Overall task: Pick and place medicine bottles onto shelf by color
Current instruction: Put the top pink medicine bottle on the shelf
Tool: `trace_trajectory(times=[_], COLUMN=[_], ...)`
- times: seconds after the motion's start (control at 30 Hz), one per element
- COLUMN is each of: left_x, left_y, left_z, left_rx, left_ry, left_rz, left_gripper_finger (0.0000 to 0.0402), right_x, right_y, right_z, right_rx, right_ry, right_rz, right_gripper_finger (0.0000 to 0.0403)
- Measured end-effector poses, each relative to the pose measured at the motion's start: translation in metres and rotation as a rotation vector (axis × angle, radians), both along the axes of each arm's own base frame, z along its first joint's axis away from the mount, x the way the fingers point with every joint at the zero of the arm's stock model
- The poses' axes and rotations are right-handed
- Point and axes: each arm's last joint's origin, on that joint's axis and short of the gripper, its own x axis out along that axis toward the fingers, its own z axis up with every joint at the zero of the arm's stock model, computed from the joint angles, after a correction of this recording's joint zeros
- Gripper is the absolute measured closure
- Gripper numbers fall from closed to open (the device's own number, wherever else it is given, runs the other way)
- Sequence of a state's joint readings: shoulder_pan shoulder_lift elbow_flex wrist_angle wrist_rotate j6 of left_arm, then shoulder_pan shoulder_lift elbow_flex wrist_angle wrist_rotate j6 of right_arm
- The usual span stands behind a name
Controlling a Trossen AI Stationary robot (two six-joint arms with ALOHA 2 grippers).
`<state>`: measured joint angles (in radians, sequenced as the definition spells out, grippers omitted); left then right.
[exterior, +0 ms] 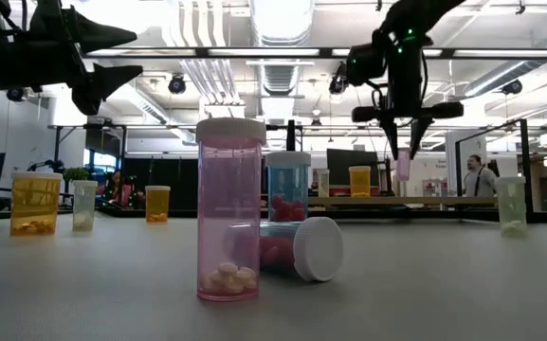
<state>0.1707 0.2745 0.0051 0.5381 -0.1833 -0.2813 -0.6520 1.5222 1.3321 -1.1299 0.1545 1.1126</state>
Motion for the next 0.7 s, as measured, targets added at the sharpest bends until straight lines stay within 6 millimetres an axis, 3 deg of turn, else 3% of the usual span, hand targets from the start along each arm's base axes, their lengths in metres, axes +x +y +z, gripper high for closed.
trace_trajectory(times=[0.4,0.7], left_x=[0.000,0.000], left_y=[0.000,0.000], left_z=[0.000,0.000], left_rx=[0.000,0.000], left_ry=[0.000,0.000], left_rz=[0.000,0.000], left_gripper_finger=[0.0100,0.0100], right_x=[-0.008,0.001], right_y=[-0.065,-0.087], right_z=[-0.019,-0.026], right_rx=[0.068,0.074], right_ry=[-0.001,0.007], right_rz=[-0.112,-0.123], right_gripper_finger=[0.0296,0.0296])
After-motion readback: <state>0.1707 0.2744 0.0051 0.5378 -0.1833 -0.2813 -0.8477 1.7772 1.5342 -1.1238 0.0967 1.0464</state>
